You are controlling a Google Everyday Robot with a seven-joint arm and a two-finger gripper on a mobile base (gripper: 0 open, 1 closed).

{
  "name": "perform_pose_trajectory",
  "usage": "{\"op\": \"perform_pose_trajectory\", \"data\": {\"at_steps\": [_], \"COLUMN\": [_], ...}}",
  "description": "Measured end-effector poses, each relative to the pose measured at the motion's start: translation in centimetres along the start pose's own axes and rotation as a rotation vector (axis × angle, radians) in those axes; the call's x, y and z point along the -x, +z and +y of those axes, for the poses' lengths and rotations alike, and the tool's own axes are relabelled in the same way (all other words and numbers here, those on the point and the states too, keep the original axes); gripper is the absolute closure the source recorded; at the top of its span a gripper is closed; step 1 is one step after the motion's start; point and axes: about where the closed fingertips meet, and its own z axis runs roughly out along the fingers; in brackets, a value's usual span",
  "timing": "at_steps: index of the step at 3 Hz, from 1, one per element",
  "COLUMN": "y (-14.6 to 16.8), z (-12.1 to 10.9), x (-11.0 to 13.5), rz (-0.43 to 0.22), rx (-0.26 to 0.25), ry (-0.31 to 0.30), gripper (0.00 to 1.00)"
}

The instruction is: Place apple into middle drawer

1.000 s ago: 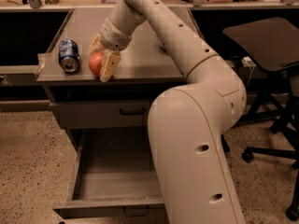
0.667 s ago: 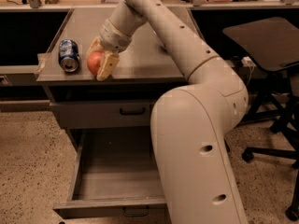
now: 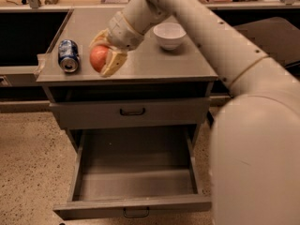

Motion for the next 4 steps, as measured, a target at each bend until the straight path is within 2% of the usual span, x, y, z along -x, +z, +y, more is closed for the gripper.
{"op": "perform_pose_trajectory", "data": {"at_steps": [1, 2, 3, 4], "y": [-2.5, -0.3, 2.3, 4.6], "z": [2.1, 3.7, 4.1, 5.9], "x": [2.3, 1.5, -0.1, -1.0], "rz": [0.015, 0.017, 0.021, -0.017], "rx": [-0.135, -0.133, -0.086, -0.077], "ry": [0.024, 0.051, 0.106, 0.225], "gripper": [1.00, 1.00, 1.00, 1.00]}}
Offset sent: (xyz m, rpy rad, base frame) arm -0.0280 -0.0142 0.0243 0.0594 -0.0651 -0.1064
